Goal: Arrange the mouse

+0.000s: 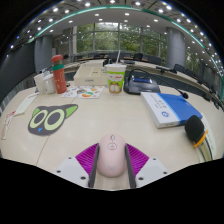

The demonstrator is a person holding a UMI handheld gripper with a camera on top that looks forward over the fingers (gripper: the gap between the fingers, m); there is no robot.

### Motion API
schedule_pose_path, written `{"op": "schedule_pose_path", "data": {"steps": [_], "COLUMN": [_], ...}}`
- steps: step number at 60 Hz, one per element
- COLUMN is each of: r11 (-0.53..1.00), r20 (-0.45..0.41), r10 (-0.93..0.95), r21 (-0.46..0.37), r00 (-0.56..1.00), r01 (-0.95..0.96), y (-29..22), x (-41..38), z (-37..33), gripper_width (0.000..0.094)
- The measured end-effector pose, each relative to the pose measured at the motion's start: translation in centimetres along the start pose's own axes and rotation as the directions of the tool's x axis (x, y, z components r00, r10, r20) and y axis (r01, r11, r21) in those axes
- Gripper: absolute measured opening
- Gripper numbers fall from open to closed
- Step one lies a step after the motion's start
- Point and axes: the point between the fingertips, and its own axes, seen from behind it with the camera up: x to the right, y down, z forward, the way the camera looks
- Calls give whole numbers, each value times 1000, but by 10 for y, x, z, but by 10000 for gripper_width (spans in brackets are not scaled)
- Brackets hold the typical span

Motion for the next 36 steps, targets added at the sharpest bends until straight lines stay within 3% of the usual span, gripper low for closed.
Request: {"op": "schedule_pose_path", "data": {"steps": [11,17,24,36], "r11": [1000,999,997,978], "r20": [-38,-48,-74,-42], "r10": [5,20,52,60], "r21": [-21,-25,57,204], "r00": [999,999,996,997], "r01": [-6,-21,-48,-50], "y": [-1,-6,-54,-164], "x": [3,0,-10,-89], "z": [0,-7,-30,-72], "gripper_width": [353,350,351,349]}}
